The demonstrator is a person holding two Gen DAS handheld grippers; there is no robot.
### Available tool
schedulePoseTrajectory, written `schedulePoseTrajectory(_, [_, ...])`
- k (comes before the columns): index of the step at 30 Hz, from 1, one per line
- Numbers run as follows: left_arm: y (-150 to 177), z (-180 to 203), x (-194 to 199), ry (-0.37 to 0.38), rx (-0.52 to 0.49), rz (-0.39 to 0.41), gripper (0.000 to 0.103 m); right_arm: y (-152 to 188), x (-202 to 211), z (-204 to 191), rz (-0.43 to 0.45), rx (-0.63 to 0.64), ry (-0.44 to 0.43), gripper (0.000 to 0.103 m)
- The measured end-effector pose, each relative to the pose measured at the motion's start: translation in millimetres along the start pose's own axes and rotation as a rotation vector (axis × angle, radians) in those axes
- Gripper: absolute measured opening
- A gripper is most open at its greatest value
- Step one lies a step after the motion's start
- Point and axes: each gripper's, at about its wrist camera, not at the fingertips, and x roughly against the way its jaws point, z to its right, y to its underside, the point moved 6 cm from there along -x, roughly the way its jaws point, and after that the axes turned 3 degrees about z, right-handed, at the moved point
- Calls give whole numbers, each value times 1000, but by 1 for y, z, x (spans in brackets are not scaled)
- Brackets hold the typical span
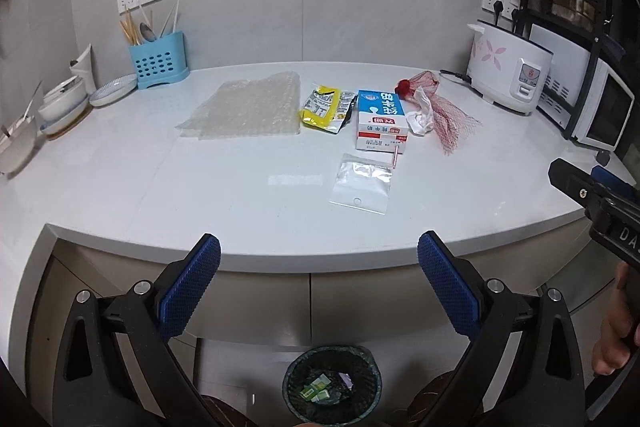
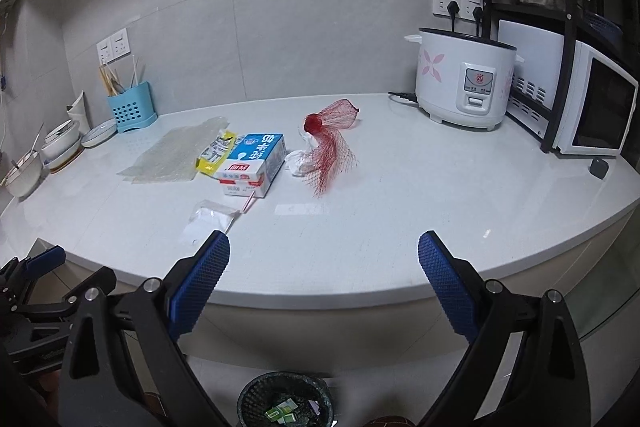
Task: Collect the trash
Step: 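Raise both tools back up toward the counter, then grasp the clear plastic bag with the left tool while the right tool grasps the red mesh net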
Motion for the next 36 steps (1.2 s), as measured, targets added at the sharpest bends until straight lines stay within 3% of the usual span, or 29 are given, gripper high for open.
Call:
schedulePoseTrajectory(21, [-37, 28, -129, -18, -56, -125, 97, -70, -113, 10, -58, 49, 53, 91])
schedulePoseTrajectory(36, [-39, 39, -177, -10, -58, -171, 94, -100, -206, 13, -181, 7, 54, 91])
